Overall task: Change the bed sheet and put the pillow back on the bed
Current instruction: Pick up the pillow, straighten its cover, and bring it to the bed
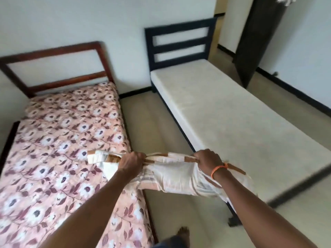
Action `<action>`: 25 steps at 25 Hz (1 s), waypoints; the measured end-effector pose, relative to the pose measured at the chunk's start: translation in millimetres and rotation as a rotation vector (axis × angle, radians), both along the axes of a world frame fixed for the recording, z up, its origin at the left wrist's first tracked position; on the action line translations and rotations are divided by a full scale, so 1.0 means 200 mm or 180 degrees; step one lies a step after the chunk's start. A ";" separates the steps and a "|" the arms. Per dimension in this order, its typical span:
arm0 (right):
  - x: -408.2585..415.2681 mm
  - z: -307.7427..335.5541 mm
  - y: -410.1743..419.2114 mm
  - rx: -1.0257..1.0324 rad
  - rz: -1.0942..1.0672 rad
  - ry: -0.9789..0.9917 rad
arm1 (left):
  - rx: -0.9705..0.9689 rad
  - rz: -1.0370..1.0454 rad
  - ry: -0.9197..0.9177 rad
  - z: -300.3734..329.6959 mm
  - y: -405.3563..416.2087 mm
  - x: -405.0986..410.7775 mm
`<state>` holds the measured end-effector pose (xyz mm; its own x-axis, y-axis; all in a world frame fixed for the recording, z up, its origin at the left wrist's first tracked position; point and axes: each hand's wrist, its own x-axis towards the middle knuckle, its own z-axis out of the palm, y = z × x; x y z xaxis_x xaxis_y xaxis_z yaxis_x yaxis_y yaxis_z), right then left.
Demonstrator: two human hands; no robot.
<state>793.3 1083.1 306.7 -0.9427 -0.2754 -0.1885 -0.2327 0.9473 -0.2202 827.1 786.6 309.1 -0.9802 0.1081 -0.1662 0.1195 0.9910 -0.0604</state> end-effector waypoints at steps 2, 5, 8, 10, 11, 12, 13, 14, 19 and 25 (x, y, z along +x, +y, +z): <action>-0.23 0.01 -0.09 -0.0021 0.0243 -0.0054 | 0.0097 0.0075 -0.0085 -0.01 -0.10 -0.18; -0.61 0.03 -0.23 0.0004 0.0684 -0.0074 | 0.0243 0.0288 -0.0147 -0.01 -0.26 -0.40; -1.00 0.03 -0.44 0.0083 0.1105 -0.0197 | 0.0491 0.0679 -0.0098 -0.04 -0.43 -0.61; -1.24 0.04 -0.58 0.0069 0.1333 -0.0242 | 0.0500 0.0892 -0.0089 -0.05 -0.53 -0.75; -1.37 0.05 -0.65 0.0036 0.1425 -0.0272 | 0.0493 0.1030 -0.0078 -0.06 -0.57 -0.82; -1.49 0.05 -0.73 0.0032 0.1501 -0.0316 | 0.0474 0.1175 -0.0041 -0.06 -0.62 -0.90; -1.63 0.06 -0.81 0.0011 0.1603 -0.0345 | 0.0458 0.1335 0.0003 -0.04 -0.67 -0.99; -1.76 0.08 -0.90 -0.0009 0.1709 -0.0353 | 0.0413 0.1481 0.0025 -0.03 -0.73 -1.07; -2.32 0.15 -1.31 -0.0114 0.2046 -0.0452 | 0.0227 0.2004 0.0116 0.03 -1.00 -1.49; -2.90 0.10 -1.89 -0.0112 0.2364 -0.0271 | 0.0225 0.2383 0.0433 -0.06 -1.51 -1.99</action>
